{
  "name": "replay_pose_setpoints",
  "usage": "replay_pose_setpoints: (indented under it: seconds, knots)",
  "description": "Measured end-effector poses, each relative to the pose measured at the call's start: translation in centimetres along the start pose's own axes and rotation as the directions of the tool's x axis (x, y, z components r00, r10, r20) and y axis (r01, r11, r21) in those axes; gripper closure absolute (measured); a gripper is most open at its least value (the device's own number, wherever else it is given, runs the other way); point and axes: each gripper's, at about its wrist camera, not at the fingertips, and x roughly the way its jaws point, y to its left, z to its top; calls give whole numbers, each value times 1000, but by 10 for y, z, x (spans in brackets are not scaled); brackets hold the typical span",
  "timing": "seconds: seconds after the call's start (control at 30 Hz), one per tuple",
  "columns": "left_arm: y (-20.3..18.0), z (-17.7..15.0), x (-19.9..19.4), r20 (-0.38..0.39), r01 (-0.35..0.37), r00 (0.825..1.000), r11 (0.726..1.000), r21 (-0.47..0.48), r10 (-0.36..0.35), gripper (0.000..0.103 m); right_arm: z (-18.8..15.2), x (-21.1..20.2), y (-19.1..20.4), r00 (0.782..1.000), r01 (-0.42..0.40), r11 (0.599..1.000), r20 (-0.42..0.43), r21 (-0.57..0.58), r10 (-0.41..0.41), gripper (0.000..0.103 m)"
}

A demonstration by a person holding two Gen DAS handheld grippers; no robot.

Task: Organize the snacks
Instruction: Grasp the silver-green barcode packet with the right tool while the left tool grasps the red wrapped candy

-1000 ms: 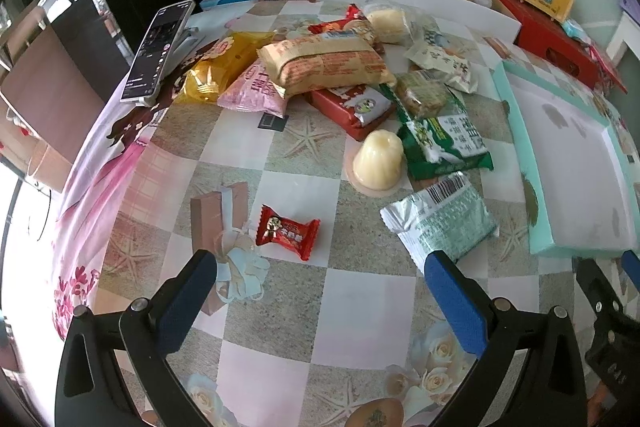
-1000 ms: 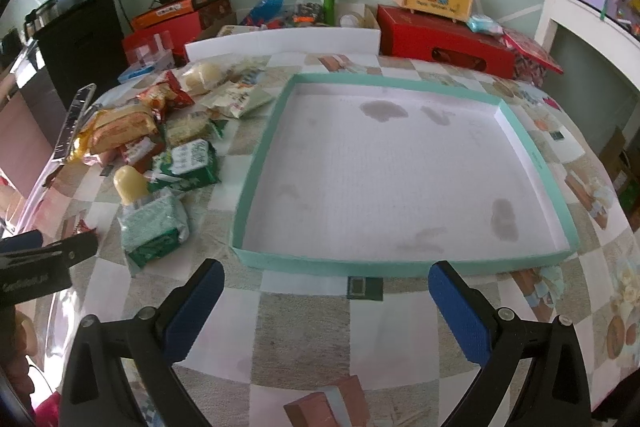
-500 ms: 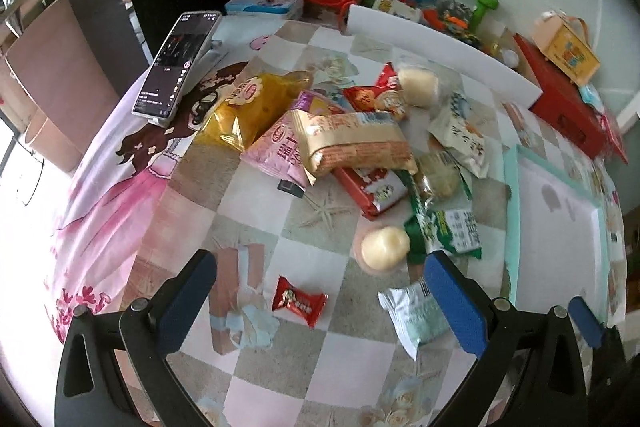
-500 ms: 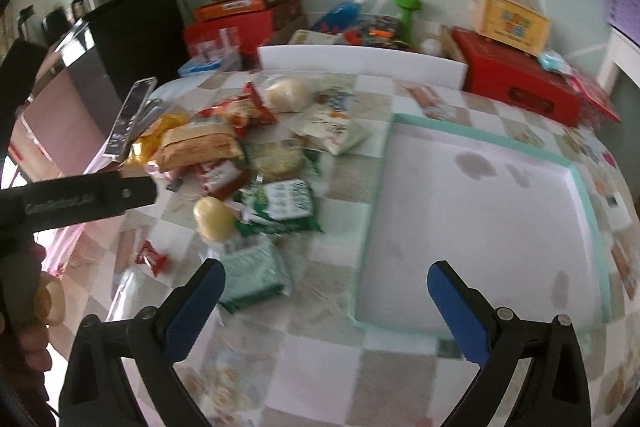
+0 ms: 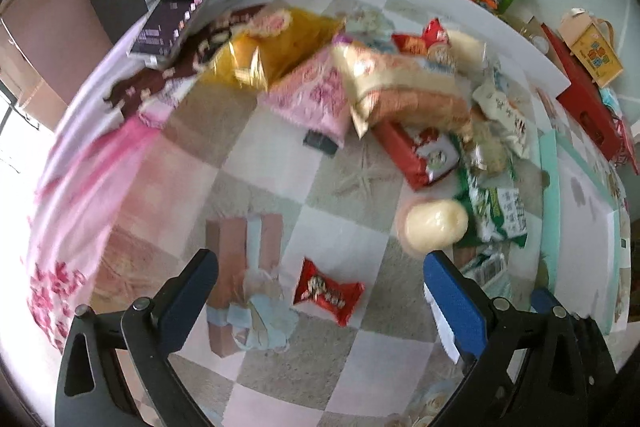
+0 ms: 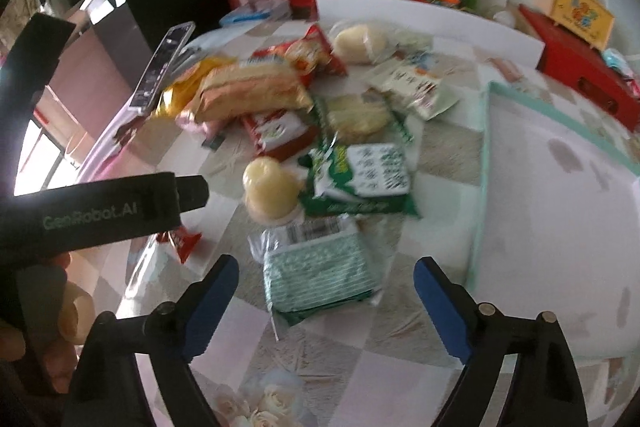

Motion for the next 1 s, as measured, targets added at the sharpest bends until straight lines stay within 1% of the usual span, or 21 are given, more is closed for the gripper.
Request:
replay_pose_setpoints:
  seconds: [0.07, 0.1, 0.13, 0.2, 0.3, 0.37, 0.43, 0.47, 0.53, 0.57, 0.6, 0.63, 0.67, 0.73, 0.97, 1.0]
  knots:
    - [2, -5, 7, -27, 7, 1000, 1000, -5, -7, 7, -2, 7, -2, 1000, -4, 1000, -23, 10, 4, 17]
    - [3, -7, 10, -43, 13, 999, 1000, -10, -14, 15, -3, 10, -3, 1000, -6, 1000, -30, 15, 7, 18]
    - [4, -7, 12, -52, 18, 998, 1000, -14, -18, 20, -4, 13, -5, 999, -11, 1000, -39, 23, 12, 19]
    - [5, -9, 17, -67, 22, 998, 1000, -19, -23, 22, -5, 16, -7, 999, -19, 999, -50, 35, 21, 21]
    - [2, -11, 20, -70, 3, 998, 1000, 0, -3, 24, -5, 17, -9, 999, -17, 999, -41, 33, 18, 21]
    - [-1, -13, 22, -66, -8, 998, 1000, 10, 9, 28, -6, 16, -9, 999, -13, 999, -40, 30, 15, 21]
    - [-2, -15, 22, -62, -22, 998, 1000, 13, 22, 40, -6, 17, -7, 999, -6, 1000, -37, 22, 7, 21]
    - [-1, -15, 22, -60, -25, 998, 1000, 14, 26, 43, -6, 17, -7, 999, -6, 1000, -37, 18, 6, 21]
    - [0, -15, 22, -56, -22, 998, 1000, 15, 23, 56, -6, 16, -6, 999, -6, 1000, -34, 14, 7, 24]
    - [0, -15, 22, -54, -14, 998, 1000, 15, 15, 60, -6, 16, -5, 999, -7, 1000, -32, 12, 7, 27]
    - [0, -16, 22, -54, -6, 999, 1000, 15, 6, 66, -6, 16, -5, 999, -13, 1000, -31, 9, 13, 30]
    - [1, -15, 20, -55, 3, 998, 1000, 13, -2, 68, -6, 16, -5, 999, -14, 1000, -29, 8, 15, 31]
    - [1, -14, 19, -57, 9, 998, 1000, 12, -9, 68, -6, 15, -4, 1000, -16, 1000, -27, 6, 16, 33]
    - [-3, -14, 17, -60, 13, 998, 1000, 16, -12, 70, -7, 15, -5, 1000, -18, 1000, -25, 6, 18, 33]
    - [-8, -12, 8, -55, 27, 998, 999, 21, -25, 72, -7, 13, -7, 1000, -22, 1000, -21, 11, 23, 39]
    - [-9, -11, 6, -53, 27, 998, 999, 21, -26, 72, -7, 12, -7, 1000, -31, 999, -7, 8, 31, 40]
